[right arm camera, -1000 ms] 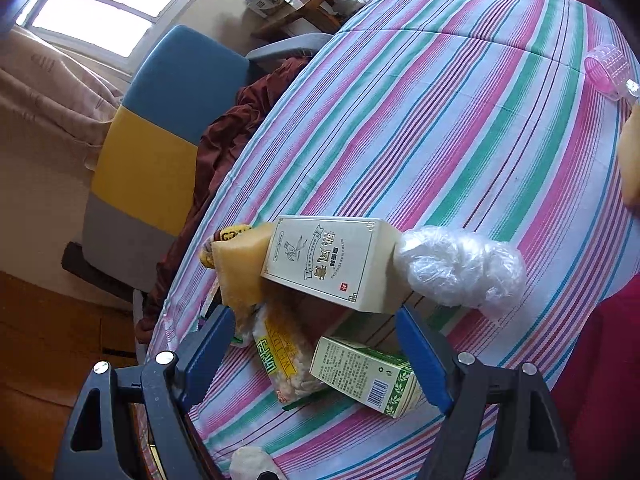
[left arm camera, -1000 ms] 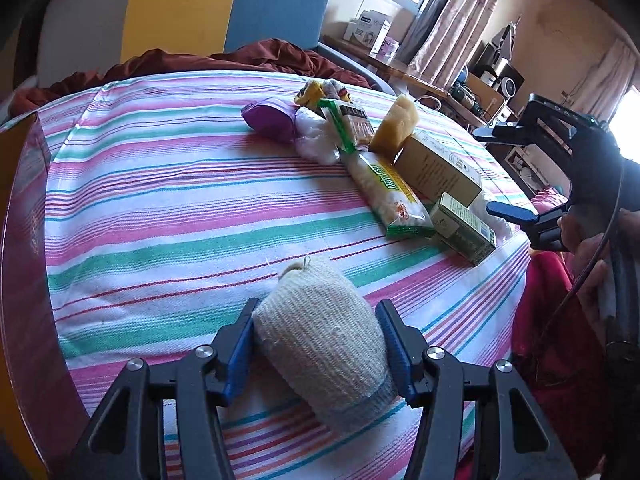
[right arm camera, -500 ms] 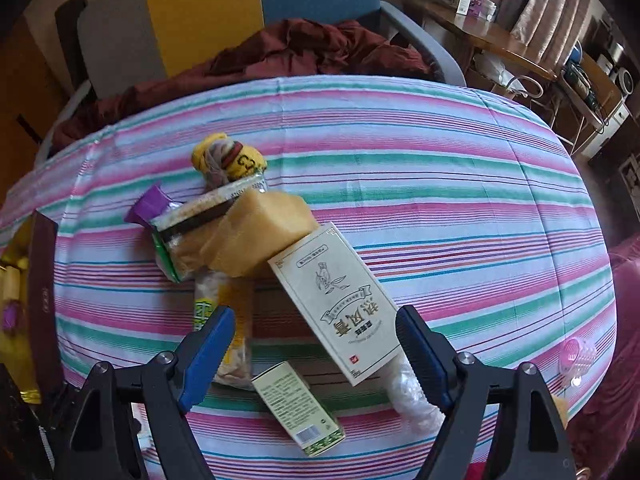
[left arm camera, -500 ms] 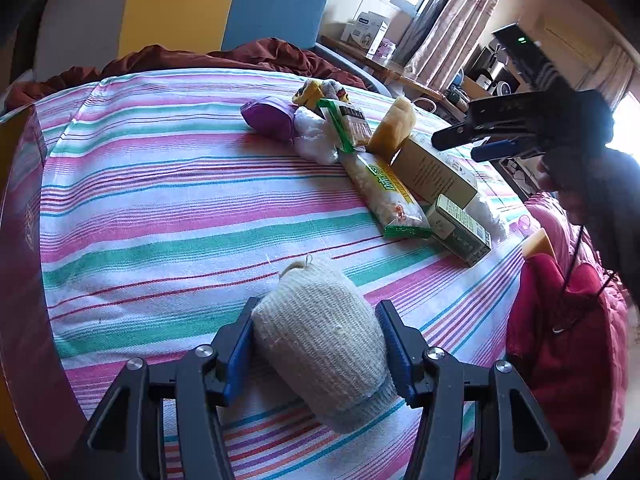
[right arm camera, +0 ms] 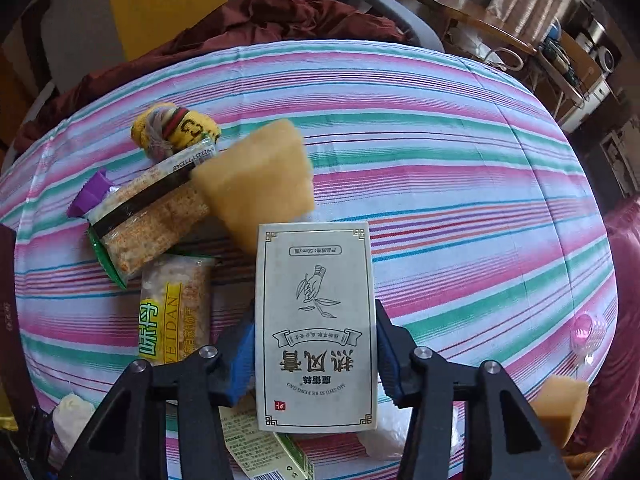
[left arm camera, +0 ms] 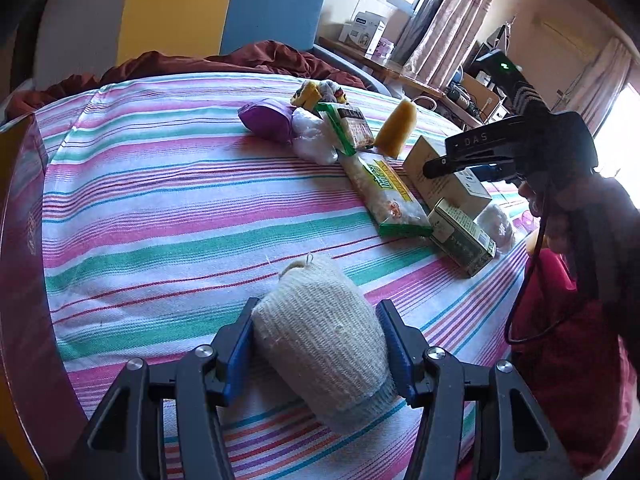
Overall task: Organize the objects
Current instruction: 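Grasp the white boxed product with the right tool while the left tool holds the sock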
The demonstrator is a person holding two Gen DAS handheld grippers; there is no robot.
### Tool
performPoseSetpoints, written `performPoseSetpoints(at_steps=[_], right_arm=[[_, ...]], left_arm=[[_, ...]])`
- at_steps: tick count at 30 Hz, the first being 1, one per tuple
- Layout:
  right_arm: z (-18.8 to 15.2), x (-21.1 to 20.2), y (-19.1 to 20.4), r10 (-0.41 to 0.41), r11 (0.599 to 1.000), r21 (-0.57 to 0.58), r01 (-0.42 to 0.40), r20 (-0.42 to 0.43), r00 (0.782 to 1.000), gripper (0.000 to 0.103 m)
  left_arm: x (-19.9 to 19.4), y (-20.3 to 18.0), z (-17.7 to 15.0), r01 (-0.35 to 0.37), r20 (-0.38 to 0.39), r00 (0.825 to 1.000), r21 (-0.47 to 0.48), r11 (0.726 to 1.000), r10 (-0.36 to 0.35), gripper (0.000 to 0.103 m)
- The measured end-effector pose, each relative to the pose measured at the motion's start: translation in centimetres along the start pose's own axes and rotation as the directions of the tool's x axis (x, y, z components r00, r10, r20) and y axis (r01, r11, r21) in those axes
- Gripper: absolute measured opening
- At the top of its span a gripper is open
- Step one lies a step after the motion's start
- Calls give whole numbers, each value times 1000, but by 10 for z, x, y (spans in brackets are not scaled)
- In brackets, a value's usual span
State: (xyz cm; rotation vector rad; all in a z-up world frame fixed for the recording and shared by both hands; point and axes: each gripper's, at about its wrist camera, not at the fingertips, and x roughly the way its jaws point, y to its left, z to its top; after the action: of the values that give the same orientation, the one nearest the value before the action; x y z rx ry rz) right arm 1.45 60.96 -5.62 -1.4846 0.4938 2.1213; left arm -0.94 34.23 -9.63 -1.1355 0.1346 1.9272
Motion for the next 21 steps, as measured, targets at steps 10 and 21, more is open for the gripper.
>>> performPoseSetpoints(at_steps=[10,21], right_arm=[[-32,-47,-20,162,959,194,-208,229,960,51],[-29,-57,-16,142,969,156,-194,295,945,51]], left_arm=[[-9,-6,-1,-49,-9,999,4,999,49,55],[-79,-2,-6,-53,97,994,12,999,51,55]])
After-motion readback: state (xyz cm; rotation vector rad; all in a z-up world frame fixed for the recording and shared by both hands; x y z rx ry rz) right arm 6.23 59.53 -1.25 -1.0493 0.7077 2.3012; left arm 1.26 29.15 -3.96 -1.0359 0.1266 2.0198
